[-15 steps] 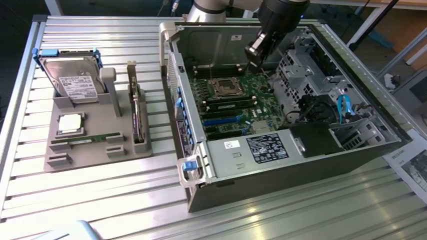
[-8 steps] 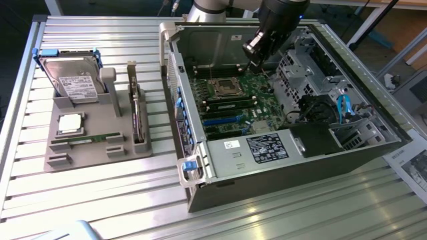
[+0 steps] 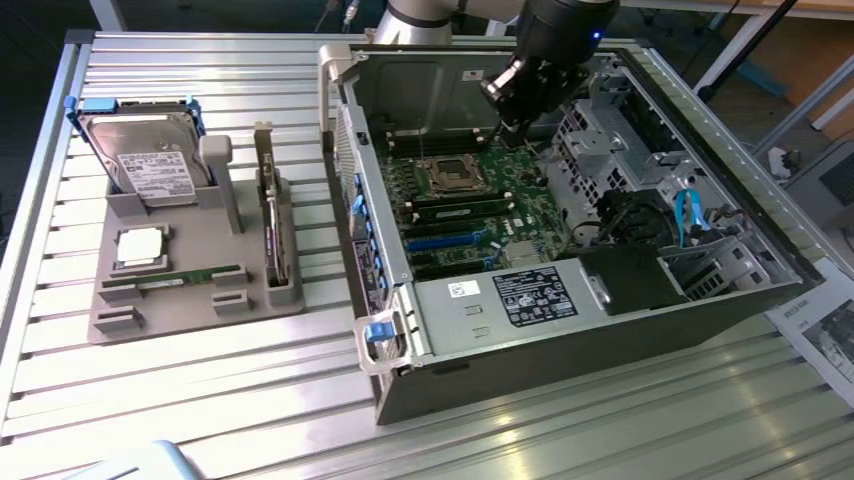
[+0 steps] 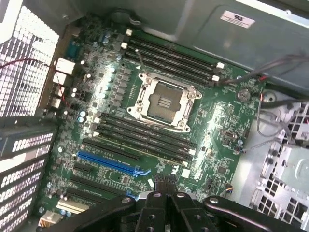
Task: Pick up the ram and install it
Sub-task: 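Press down the ram until it locks into place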
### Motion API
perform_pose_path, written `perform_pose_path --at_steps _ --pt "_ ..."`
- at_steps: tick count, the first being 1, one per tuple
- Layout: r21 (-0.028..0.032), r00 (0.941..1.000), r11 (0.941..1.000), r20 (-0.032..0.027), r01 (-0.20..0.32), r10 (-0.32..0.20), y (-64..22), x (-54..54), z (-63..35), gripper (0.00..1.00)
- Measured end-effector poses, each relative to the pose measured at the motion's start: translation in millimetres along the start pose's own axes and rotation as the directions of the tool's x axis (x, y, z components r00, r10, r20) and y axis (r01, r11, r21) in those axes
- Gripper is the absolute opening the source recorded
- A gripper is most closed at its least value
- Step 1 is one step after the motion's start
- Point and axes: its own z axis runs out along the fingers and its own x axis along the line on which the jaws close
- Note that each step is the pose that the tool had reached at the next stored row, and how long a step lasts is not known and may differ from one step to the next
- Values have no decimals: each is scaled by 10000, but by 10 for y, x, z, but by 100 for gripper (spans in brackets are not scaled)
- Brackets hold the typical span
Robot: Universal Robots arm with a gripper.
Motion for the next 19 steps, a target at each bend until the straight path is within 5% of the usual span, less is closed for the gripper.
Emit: perform_pose_path --at_steps 5,8,12,17,19 --pt "57 9933 9933 16 -1156 1156 0 0 1 10" --pt "107 9754 9754 38 -2204 2204 0 0 3 10" --pt "137 9591 9590 47 -2830 2830 1 0 4 10" --pt "138 9586 9585 42 -2846 2846 1 0 4 10" --pt "139 9586 9586 -63 -2844 2846 1 0 4 10"
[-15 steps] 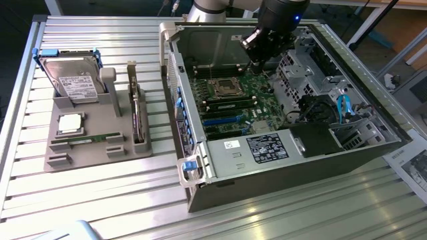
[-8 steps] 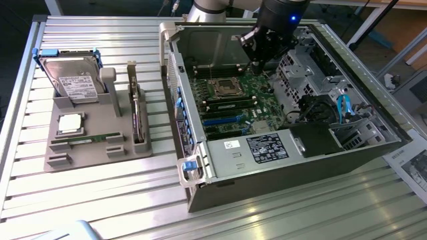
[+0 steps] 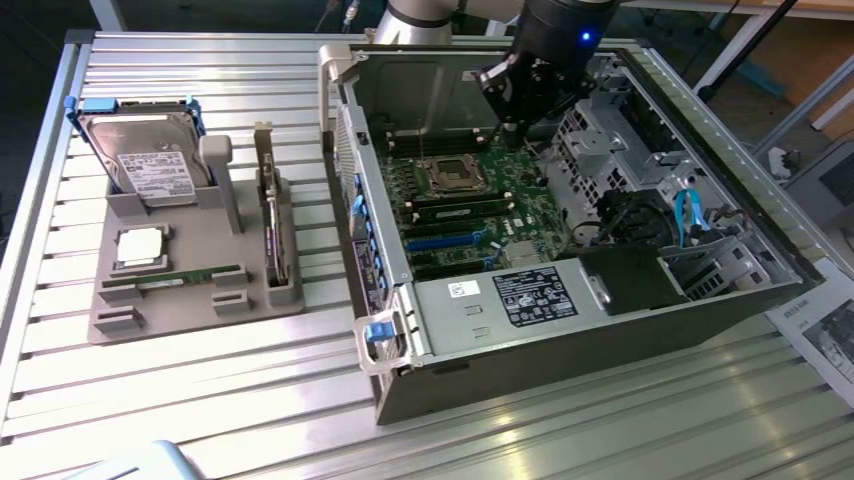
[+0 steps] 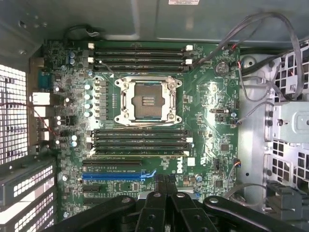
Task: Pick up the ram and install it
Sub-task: 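Press down the ram until it locks into place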
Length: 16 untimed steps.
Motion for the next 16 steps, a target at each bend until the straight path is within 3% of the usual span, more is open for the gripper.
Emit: perform_pose_path --at_steps 2,6,9,12,14,16 --pt "0 10000 10000 -77 1 -1 -1 0 0 10" --pt "-16 10000 10000 -86 2 -2 0 0 1 10" --pt "-80 10000 10000 -91 14 -15 0 0 2 10" --pt "-132 9999 9999 -161 15 -17 0 0 3 10" --pt "-137 9998 9999 -218 15 -18 0 0 2 10" --pt "-138 9997 9999 -235 12 -16 0 1 2 10"
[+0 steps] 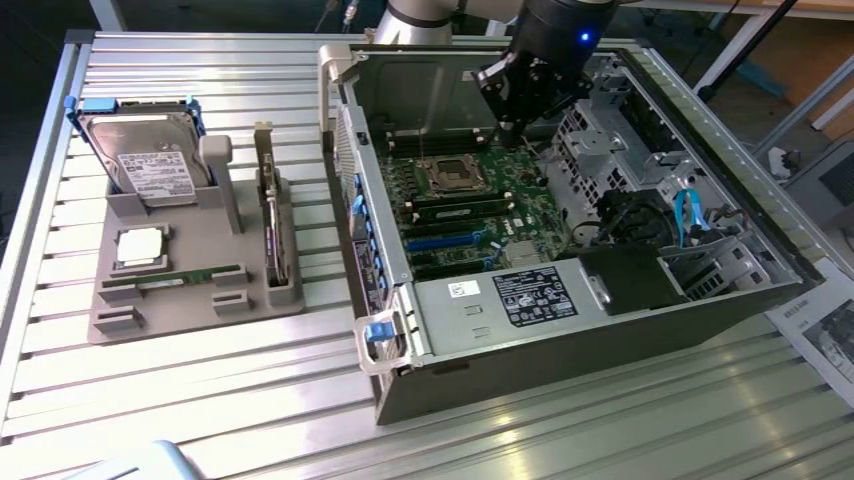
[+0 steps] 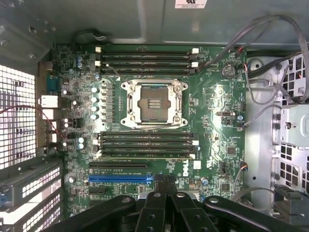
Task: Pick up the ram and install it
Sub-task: 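Press down the ram until it locks into place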
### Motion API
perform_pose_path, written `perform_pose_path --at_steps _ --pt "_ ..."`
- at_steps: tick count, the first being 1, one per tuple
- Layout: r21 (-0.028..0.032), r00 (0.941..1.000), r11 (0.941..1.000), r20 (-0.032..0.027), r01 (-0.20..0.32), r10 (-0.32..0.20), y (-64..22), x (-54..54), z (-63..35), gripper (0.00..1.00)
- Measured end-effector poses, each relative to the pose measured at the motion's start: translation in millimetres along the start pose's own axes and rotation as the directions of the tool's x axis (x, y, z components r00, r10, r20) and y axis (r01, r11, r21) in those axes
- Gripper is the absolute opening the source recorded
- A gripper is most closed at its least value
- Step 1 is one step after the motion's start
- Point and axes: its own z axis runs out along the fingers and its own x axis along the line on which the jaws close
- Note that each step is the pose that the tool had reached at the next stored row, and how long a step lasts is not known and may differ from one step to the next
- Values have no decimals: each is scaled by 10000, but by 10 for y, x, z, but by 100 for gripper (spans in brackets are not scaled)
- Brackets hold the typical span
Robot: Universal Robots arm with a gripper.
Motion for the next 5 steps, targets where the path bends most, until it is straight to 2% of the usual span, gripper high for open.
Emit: perform_pose_path --at_steps 5 --pt "-1 10000 10000 -1 1 -1 0 -1 0 10"
